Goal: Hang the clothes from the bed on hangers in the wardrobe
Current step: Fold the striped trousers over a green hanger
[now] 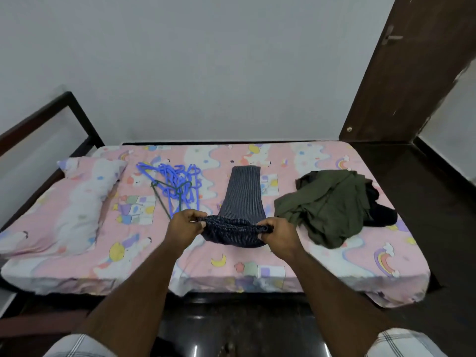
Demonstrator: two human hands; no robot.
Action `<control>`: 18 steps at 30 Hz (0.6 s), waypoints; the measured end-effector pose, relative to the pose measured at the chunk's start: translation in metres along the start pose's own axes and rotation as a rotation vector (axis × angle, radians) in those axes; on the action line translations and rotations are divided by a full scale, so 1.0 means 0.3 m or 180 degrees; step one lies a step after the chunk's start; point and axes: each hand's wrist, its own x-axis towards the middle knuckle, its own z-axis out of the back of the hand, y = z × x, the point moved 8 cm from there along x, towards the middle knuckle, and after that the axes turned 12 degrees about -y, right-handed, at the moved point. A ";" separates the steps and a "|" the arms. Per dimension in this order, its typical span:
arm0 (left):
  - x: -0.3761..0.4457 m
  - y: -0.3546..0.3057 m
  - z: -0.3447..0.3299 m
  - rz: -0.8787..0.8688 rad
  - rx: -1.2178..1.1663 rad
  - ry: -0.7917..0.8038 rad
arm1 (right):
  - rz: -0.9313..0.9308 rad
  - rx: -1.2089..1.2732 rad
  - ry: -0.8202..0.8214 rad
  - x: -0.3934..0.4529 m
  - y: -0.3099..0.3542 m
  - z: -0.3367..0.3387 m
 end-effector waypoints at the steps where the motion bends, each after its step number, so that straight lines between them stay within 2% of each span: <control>1: -0.028 0.026 0.004 0.0052 0.0014 -0.0005 | -0.0033 -0.0021 0.0035 -0.028 -0.021 -0.005; 10: -0.158 0.182 0.039 0.0633 0.0459 0.0051 | -0.0350 0.0033 0.0501 -0.160 -0.110 -0.059; 18: -0.062 0.133 -0.002 0.0472 0.0222 0.0043 | -0.0333 0.0039 0.0165 -0.050 -0.088 -0.042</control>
